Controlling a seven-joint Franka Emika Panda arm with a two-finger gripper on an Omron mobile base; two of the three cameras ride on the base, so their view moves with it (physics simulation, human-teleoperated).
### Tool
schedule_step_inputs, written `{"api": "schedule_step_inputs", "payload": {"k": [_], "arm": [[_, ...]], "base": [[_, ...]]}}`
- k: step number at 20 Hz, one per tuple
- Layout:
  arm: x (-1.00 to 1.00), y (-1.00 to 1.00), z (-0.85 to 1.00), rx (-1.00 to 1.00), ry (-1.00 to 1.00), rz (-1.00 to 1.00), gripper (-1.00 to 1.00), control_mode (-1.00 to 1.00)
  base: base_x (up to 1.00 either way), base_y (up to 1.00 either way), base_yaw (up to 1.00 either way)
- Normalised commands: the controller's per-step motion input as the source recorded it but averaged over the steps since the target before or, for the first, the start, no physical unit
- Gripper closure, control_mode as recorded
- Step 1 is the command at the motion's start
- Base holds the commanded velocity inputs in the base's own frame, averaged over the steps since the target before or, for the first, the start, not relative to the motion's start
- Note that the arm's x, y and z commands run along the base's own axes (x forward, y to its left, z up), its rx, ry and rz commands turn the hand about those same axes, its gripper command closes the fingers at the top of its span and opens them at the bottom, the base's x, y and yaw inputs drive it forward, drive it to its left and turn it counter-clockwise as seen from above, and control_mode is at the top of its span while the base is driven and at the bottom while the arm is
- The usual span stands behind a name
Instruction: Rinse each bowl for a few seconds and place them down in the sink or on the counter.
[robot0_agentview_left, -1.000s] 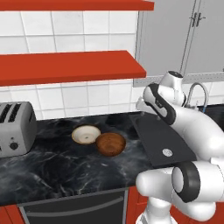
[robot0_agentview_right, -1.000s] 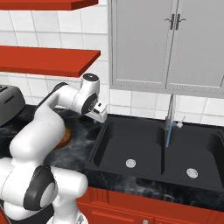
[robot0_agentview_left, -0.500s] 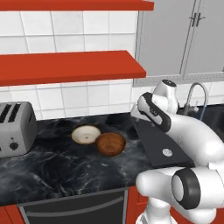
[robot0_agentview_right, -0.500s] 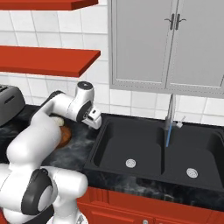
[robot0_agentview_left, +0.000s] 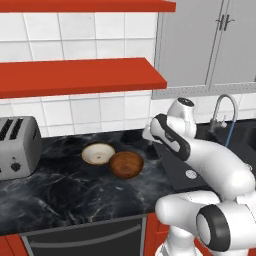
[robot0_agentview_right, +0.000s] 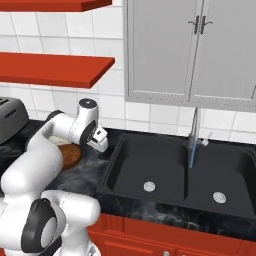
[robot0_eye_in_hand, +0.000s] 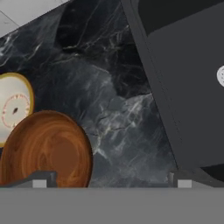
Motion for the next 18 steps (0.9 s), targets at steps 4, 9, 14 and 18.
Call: {"api": "schedule_step_inputs", "payload": {"k": [4, 9, 14, 18], "arm": [[-0.05, 0.40, -0.05, 0.00, 0.00, 0.00, -1.00, -1.00], [-0.02, 0.36, -0.08, 0.00, 0.00, 0.00, -1.00, -1.00], [0.00, 0.22, -0.17, 0.00, 0.00, 0.00, -1.00, -1.00], [0.00, 0.01, -0.14, 0.00, 0.00, 0.00, -1.00, -1.00]], "base": [[0.00, 0.00, 0.00], [0.00, 0.00, 0.00], [0.00, 0.00, 0.00], [0.00, 0.00, 0.00]]}}
